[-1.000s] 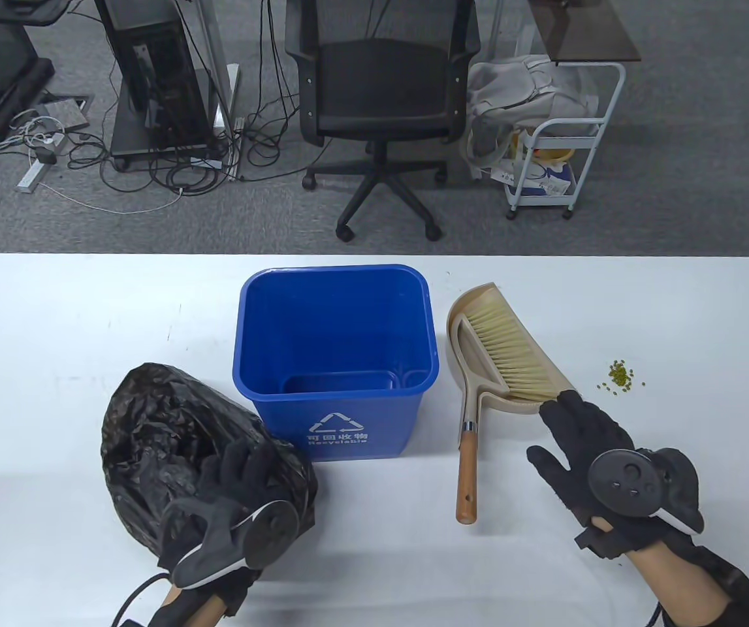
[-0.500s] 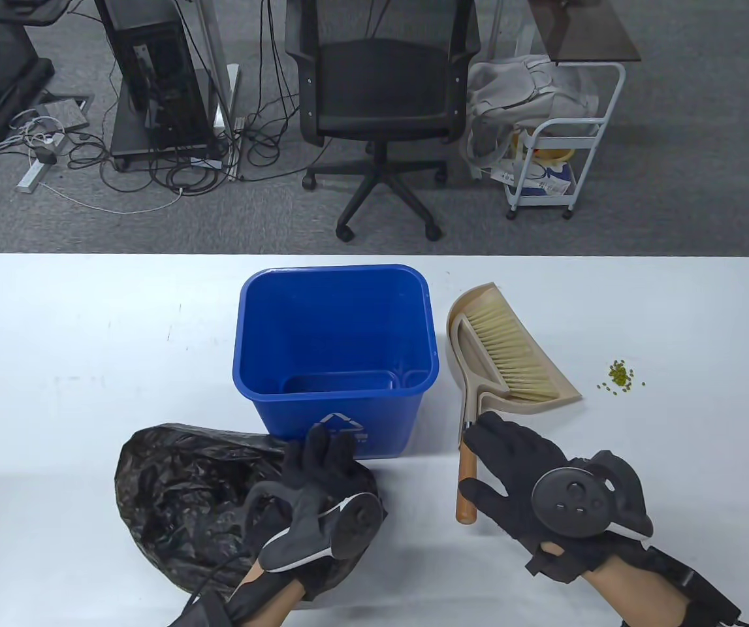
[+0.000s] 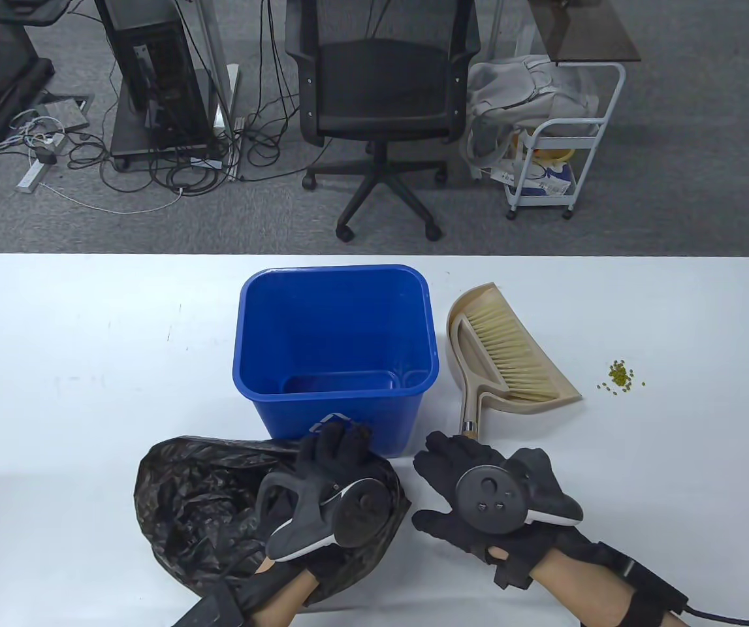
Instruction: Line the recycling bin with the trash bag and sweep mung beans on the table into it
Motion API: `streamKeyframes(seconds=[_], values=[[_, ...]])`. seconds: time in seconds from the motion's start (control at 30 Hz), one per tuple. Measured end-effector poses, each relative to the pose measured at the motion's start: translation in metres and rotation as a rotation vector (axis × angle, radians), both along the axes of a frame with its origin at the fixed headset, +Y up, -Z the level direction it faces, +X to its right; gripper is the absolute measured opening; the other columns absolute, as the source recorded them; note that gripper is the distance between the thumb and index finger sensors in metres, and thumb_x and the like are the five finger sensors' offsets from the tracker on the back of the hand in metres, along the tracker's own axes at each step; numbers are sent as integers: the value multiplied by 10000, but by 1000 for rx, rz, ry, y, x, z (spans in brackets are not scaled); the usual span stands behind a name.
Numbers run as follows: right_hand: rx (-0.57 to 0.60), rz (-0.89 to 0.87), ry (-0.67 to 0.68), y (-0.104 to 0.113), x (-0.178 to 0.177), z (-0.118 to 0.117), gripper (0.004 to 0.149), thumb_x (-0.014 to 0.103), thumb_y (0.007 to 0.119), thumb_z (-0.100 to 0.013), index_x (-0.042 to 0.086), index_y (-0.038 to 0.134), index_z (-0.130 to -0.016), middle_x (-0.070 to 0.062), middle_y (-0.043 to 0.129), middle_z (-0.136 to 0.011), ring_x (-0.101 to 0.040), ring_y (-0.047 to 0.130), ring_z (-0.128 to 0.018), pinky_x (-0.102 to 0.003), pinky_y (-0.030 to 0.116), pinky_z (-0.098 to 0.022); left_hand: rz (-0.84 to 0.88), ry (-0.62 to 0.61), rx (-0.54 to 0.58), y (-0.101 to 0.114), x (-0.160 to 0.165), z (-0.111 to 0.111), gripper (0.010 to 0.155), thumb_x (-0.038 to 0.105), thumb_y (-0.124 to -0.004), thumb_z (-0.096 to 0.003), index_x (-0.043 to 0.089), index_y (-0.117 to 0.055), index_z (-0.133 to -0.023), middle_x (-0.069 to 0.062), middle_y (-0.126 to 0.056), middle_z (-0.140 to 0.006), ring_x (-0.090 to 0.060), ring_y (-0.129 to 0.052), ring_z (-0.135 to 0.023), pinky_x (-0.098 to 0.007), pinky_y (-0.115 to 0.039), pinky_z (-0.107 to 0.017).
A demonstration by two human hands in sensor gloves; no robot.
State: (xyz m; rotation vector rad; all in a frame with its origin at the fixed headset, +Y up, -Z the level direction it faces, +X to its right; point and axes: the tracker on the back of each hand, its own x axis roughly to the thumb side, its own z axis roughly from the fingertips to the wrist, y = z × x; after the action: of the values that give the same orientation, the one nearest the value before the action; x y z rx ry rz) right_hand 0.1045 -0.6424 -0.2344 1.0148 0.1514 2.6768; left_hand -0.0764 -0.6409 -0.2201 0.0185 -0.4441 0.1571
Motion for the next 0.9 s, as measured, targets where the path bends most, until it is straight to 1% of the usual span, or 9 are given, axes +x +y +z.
streamKeyframes(seconds=[0.13, 0.2, 0.3, 0.4, 0.5, 0.57, 0.63, 0.67, 0.9], values=[[-58, -8, 13, -7, -14, -3, 883, 541, 826, -453, -122, 701, -1023, -450, 551, -1063, -714, 600, -891, -761, 558, -594, 45, -12, -2, 3, 1, 2, 412, 288, -941, -449, 71, -976, -797, -266, -670, -1143, -655, -574, -1028, -789, -517, -706], [-90, 1, 6, -10, -19, -4, 931, 556, 826, -450, -135, 650, -1048, -464, 492, -1075, -726, 571, -896, -763, 549, -596, 67, -23, 0, 5, 2, 4, 411, 289, -939, -450, 72, -976, -797, -263, -671, -1143, -650, -577, -1031, -786, -520, -707], [-77, 33, -28, -13, -25, -5, 937, 564, 827, -443, -155, 672, -1023, -474, 480, -1070, -734, 556, -894, -766, 542, -595, 100, -35, 10, 9, 2, 6, 412, 288, -939, -450, 70, -976, -798, -265, -670, -1144, -651, -578, -1029, -787, -522, -705], [-66, -9, -62, -14, -28, -8, 806, 498, 854, -449, -134, 778, -942, -453, 562, -1049, -717, 615, -877, -758, 572, -584, 130, -43, 13, 12, 2, 8, 412, 289, -937, -452, 68, -975, -798, -265, -672, -1142, -649, -581, -1029, -786, -523, -705], [-55, -106, -67, -13, -28, -11, 534, 350, 895, -448, -77, 934, -766, -406, 671, -1016, -678, 685, -865, -747, 602, -572, 150, -41, 21, 13, -1, 9, 412, 290, -928, -458, 65, -972, -801, -268, -671, -1141, -650, -582, -1027, -784, -527, -703], [-20, -136, -81, -11, -25, -11, 416, 276, 894, -450, -52, 969, -694, -383, 717, -997, -656, 716, -860, -739, 616, -570, 167, -49, 30, 14, -4, 9, 436, 308, -920, -460, 76, -965, -826, -279, -670, -1138, -655, -585, -1020, -785, -529, -697], [32, -151, -94, -7, -20, -11, 405, 268, 895, -448, -54, 973, -681, -371, 737, -991, -643, 736, -857, -733, 626, -570, 202, -56, 31, 17, -12, 12, 522, 353, -918, -456, 79, -923, -899, -287, -658, -1141, -655, -587, -1018, -785, -532, -694], [44, -157, -98, -5, -18, -11, 404, 267, 895, -447, -54, 975, -678, -367, 744, -988, -640, 740, -855, -732, 627, -570, 214, -58, 33, 18, -16, 13, 546, 368, -917, -455, 73, -913, -913, -290, -658, -1141, -656, -592, -1015, -786, -533, -692], [118, -190, -162, 6, 10, -15, 402, 262, 896, -445, -61, 973, -671, -366, 759, -980, -632, 752, -854, -732, 629, -570, 256, -13, 61, 25, -64, 33, 578, 409, -920, -450, 65, -917, -914, -298, -668, -1135, -656, -610, -1008, -785, -546, -687]])
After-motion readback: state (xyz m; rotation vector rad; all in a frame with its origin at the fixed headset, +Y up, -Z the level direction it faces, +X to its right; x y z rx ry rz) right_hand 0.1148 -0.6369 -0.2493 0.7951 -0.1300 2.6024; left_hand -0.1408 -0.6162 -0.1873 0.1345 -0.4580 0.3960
